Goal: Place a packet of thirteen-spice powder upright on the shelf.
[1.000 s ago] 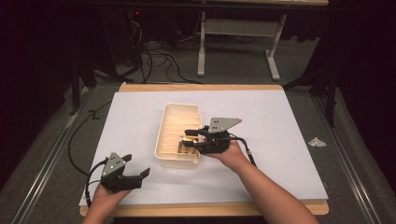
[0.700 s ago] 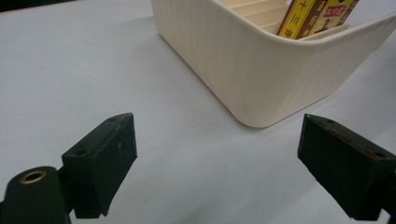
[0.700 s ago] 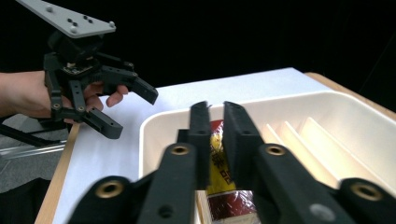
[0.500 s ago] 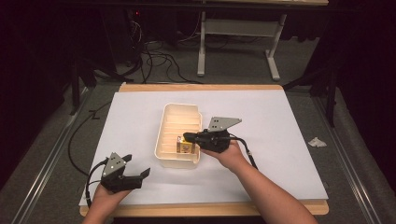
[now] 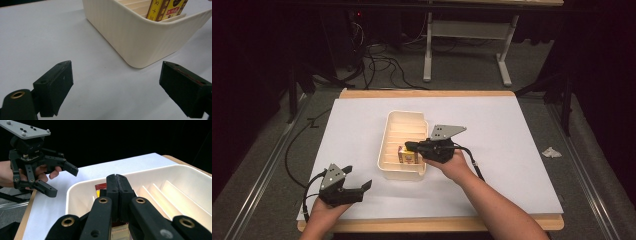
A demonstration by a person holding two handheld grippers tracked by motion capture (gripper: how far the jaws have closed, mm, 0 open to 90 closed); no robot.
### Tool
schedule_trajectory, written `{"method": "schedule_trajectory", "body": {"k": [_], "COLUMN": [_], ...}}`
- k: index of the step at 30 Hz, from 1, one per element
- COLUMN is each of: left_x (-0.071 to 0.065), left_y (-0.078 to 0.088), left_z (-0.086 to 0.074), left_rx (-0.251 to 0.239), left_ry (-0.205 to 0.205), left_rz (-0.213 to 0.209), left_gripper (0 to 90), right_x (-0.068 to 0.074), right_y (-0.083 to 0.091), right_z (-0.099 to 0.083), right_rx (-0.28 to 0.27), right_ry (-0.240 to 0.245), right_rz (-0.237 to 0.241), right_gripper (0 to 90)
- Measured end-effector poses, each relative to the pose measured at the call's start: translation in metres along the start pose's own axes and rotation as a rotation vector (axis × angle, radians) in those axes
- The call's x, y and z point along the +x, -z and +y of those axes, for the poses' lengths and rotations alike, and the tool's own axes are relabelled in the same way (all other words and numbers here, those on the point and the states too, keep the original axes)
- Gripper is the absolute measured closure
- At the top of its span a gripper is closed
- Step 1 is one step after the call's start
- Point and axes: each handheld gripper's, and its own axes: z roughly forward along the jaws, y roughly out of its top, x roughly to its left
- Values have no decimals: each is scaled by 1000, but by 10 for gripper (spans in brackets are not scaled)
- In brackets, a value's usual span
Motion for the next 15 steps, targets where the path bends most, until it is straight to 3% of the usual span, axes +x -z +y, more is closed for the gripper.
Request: {"method": "schedule_trajectory", "body": {"k": [15], "left_x": [0], "left_y": [0], "left_z": [0], "left_rx": [-3], "left_ry": [2], "left_rz": [0], "left_gripper": [125], "right_x": [1], "right_y": [2], "right_z": [4], "right_rx": [15], "right_ry": [10], "right_rz": [-9], "right_gripper": [859]}}
